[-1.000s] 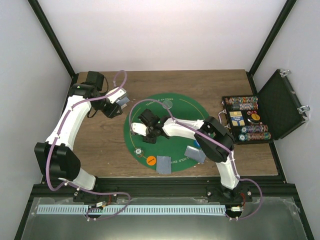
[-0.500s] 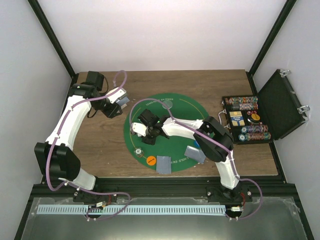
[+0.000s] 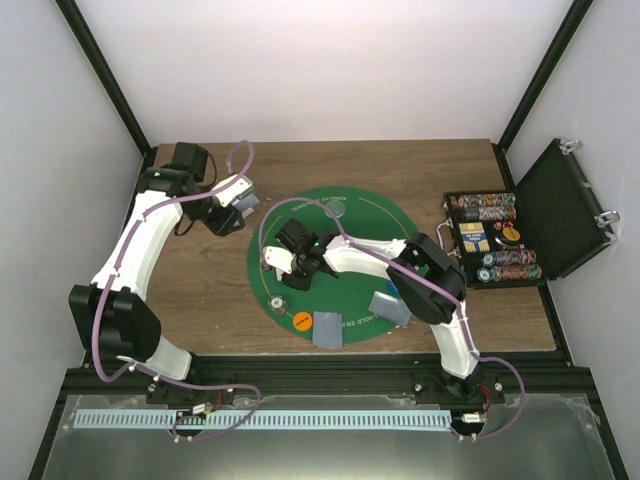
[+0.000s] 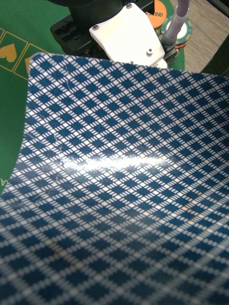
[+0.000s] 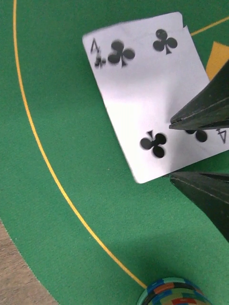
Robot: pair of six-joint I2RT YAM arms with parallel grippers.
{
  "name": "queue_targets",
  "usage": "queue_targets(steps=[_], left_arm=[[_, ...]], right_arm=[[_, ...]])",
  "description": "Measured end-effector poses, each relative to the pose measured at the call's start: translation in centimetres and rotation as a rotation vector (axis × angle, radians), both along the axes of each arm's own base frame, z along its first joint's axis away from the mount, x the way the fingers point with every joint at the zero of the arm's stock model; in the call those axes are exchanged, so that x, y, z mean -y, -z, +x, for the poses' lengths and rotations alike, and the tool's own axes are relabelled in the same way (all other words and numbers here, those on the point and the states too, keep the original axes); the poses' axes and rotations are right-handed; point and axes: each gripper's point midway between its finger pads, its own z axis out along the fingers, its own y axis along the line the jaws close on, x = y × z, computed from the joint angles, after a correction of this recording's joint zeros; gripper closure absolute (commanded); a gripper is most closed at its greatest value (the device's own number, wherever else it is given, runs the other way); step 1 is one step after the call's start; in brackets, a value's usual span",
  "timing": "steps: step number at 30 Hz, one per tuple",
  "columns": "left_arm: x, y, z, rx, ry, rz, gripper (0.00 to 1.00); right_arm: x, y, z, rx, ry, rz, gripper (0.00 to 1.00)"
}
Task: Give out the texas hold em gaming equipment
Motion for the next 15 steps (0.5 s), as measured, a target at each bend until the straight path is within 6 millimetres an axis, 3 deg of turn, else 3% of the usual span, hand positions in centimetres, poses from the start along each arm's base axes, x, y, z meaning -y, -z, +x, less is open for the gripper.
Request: queue_targets(steps=[7,11,15], left_arm=[[0.0,0.0,0.0,0.0,0.001,-0.003,0.59],[0.1,0.0,0.0,-0.001,0.003,-0.007,0.59],[0.2,-0.1,-0.1,-0.003,0.009,-0.013,0.59]], right_arm=[[0.0,-1.0,0.0,0.007,-0.002,0.012,0.62],[-0.1,-3.8,0.2,0.041,-0.001,0.055,0.52],[0.2,-8.3,0.9,0.052,0.042,0.16,0.32]])
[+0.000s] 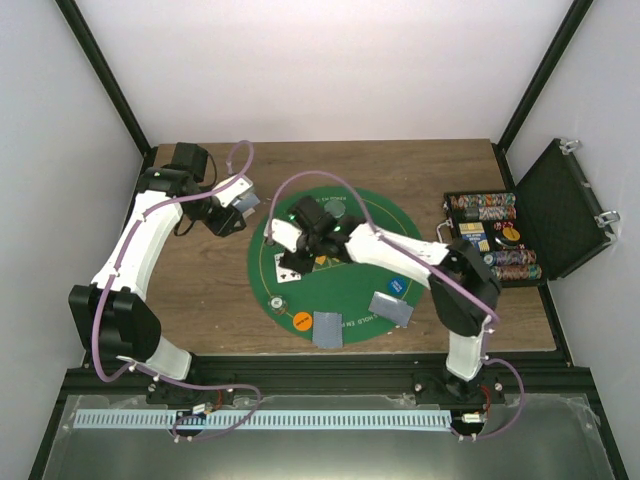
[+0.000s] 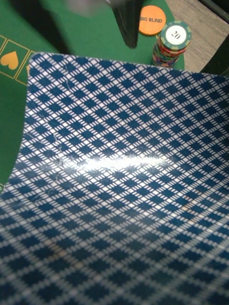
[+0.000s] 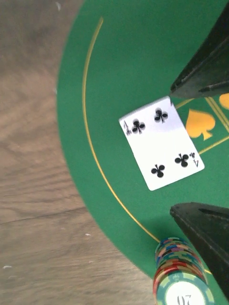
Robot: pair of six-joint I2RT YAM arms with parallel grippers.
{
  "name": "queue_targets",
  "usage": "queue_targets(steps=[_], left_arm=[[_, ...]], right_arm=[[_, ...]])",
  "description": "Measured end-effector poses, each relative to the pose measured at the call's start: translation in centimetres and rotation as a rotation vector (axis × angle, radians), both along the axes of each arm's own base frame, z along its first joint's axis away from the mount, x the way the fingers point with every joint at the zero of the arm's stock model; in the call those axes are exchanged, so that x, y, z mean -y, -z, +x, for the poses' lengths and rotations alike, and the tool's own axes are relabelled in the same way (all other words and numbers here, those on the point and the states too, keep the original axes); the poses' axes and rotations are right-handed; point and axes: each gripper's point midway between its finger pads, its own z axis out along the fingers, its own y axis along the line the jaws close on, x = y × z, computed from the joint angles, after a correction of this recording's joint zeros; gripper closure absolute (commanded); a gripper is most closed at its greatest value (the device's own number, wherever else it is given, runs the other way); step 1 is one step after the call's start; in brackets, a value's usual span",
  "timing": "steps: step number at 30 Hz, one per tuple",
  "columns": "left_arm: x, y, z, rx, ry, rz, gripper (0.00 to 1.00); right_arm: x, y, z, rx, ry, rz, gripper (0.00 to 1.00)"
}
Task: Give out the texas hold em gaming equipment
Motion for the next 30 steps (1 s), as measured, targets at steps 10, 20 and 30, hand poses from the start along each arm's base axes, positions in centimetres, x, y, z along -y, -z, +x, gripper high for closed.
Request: queue_targets(steps=[10,20,30], left_arm=[[1.3,0.0,-1.6,-0.037,0.084,-0.027,0.59],[5.4,-0.5,-4.7,-0.072,0.258,-0.043,0.59],[5.7,-0.8,-4.8,-0.073,0.266,-0.057,0.59]], right_arm=[[6.4,-14.8,6.8,-0.228,0.2,0.619,0.0],[3.8,-15.2,5.4,-0.639,0.08,0.794,0.05],[0.3,-15.3,3.7,-0.722,-0.013,0.803,0.1]])
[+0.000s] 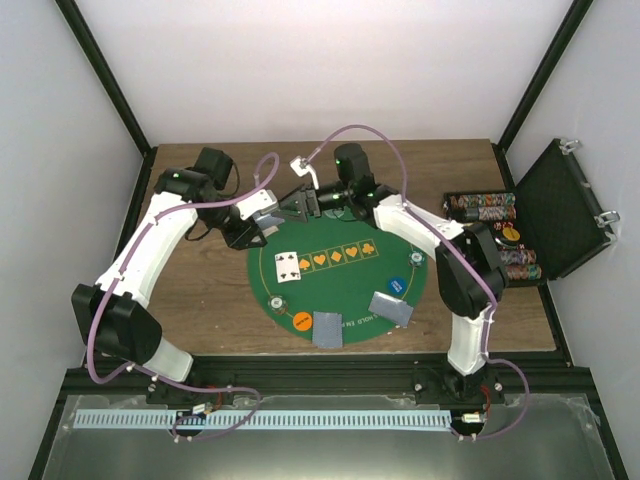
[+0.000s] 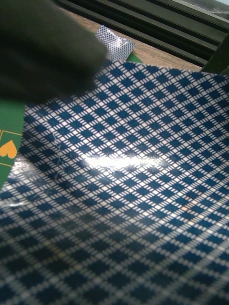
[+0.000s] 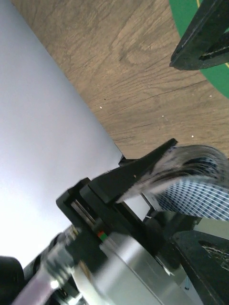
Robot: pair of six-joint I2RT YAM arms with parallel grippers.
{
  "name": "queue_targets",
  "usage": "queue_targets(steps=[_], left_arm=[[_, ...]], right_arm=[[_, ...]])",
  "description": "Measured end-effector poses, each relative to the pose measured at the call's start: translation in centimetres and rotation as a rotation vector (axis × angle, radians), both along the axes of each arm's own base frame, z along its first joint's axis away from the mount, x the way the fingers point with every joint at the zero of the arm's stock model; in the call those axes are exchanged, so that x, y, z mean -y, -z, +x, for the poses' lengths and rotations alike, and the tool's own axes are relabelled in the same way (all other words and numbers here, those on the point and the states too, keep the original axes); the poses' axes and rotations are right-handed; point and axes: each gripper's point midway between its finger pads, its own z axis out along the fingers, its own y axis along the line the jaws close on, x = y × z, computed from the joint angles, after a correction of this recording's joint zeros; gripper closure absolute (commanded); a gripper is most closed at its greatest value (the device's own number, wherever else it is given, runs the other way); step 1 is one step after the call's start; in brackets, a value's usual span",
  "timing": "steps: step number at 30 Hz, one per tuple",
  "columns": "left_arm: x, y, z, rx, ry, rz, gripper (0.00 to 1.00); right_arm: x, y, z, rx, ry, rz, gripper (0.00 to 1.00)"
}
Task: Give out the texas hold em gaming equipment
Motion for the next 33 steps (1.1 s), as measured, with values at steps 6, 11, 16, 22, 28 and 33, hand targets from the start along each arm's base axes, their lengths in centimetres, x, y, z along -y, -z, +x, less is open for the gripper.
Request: queue_targets(steps=[6,11,16,22,28,33], left_arm=[[0.0,0.0,0.0,-0.001,0.0,-0.001,0.59],[0.0,0.0,0.0,0.001,-0.001,0.003,0.59],[-0.2,0.3,0.2,0.0,-0.005,0.016,0.59],[-0.2,0.4,0.3,0.001,-0.006,0.02,0.59],[-0.2,0.4,0.4,0.005,-0.006,0.021,0.59],[-0.3,0.4,0.5,0.008,-0.01,0.026,0.59]], right_arm=[[-1.5,1.1,0.1,-0.028,-0.02,-0.012,0.25],[-1.4,1.7,0.2,-0.027,-0.012,-0.035,0.39],[-1.2,2.2,0.4,-0.017,0.014,-0.064,0.53],[-0.7,1.6,0.4,0.009,0.036,-0.079,0.68],[-0.3,1.2,0.3,0.031,0.056,-0.099,0.78],[0.0,1.2,0.3,0.032,0.057,-0.108,0.91]])
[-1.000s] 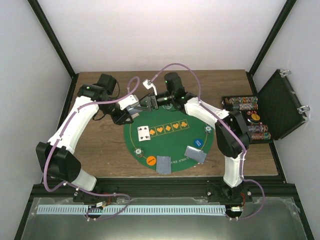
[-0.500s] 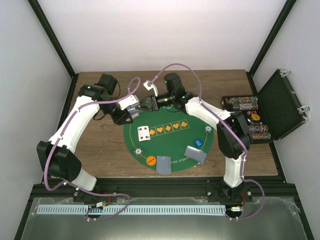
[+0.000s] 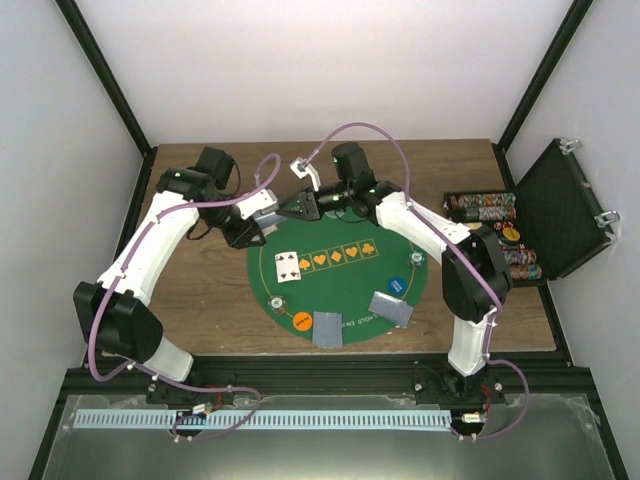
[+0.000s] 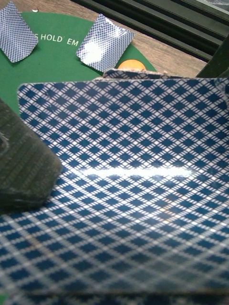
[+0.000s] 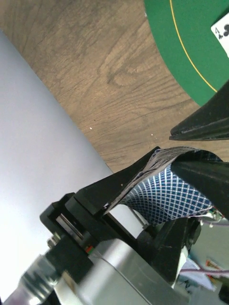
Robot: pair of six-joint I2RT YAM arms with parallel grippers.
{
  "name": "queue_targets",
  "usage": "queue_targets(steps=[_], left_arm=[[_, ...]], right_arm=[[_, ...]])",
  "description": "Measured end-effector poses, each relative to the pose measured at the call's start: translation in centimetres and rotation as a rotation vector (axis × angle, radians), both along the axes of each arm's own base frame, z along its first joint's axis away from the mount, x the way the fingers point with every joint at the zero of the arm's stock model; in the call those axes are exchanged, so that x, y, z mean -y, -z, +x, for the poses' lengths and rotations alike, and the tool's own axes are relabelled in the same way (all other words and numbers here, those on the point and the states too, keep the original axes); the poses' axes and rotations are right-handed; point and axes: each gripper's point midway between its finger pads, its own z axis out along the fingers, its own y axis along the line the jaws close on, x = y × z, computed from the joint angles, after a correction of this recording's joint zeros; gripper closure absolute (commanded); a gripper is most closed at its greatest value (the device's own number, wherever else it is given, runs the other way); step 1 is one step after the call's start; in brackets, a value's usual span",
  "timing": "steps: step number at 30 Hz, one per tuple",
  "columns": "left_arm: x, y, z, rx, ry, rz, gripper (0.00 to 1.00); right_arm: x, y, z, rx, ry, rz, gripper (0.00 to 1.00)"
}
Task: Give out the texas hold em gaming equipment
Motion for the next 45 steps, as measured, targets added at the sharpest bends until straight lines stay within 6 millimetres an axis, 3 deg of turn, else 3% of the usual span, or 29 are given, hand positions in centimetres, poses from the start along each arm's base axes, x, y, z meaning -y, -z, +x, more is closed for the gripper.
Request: queue_targets(steps=[2,17,29,34,39,45], left_arm=[[0.0,0.0,0.0,0.0,-0.002,0.001,0.59],[-0.3,0.2,0.2,0.007,-0.01,0.017,0.59],[-2.5,0.1,2.1,0.021,-0.124,0.011,0.59],[-3.9,0.2,3.0,0.023,-0.191,0.008,0.59],[-4.4,0.2,3.2,0.031,-0.214,0.01,0.59],[-4.4,0.1,3.2,0.033,-0.22,0.006,0.59]], right_arm=[[0.1,-0.1,0.1,0.005,-0.001,0.001,0.99],[2.4,-0.7,1.1,0.009,0.041,-0.017,0.99],[7.2,-5.7,2.2,0.211,0.205,-0.066,0.99],[9.3,-6.1,3.5,0.343,0.33,-0.17,0.99],[10.7,-2.8,5.4,0.537,0.44,-0.397,0.99],[8.3,5.3,5.2,0.832,0.334,-0.732,0.99]])
